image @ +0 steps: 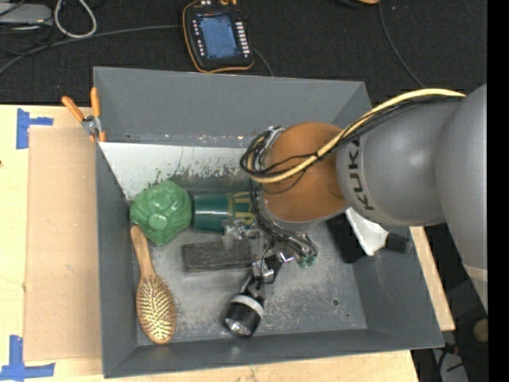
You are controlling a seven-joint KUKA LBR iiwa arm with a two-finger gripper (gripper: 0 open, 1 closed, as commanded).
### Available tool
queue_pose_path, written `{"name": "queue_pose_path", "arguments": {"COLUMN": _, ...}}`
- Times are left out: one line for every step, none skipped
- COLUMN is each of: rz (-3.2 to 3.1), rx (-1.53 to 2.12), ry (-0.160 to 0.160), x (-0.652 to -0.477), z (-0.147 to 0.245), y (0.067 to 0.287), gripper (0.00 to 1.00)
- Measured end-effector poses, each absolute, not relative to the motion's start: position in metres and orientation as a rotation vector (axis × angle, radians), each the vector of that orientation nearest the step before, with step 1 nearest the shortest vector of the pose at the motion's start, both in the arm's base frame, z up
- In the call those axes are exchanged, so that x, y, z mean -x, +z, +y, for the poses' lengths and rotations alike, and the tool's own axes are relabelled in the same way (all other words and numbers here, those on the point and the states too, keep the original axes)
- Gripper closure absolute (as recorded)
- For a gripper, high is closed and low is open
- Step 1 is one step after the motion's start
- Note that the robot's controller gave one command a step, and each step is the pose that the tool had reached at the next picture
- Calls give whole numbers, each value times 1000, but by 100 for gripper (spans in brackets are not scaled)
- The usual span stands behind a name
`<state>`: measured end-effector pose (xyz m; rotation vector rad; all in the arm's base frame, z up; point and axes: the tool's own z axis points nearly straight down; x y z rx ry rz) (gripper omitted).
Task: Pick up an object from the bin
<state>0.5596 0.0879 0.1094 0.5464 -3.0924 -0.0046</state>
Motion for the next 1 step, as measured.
{"name": "queue_pose_path", "arguments": {"rz": -3015, "rx": -868, "ry": -2, "x": -519, "z": 48, "y": 108, "gripper": 0}}
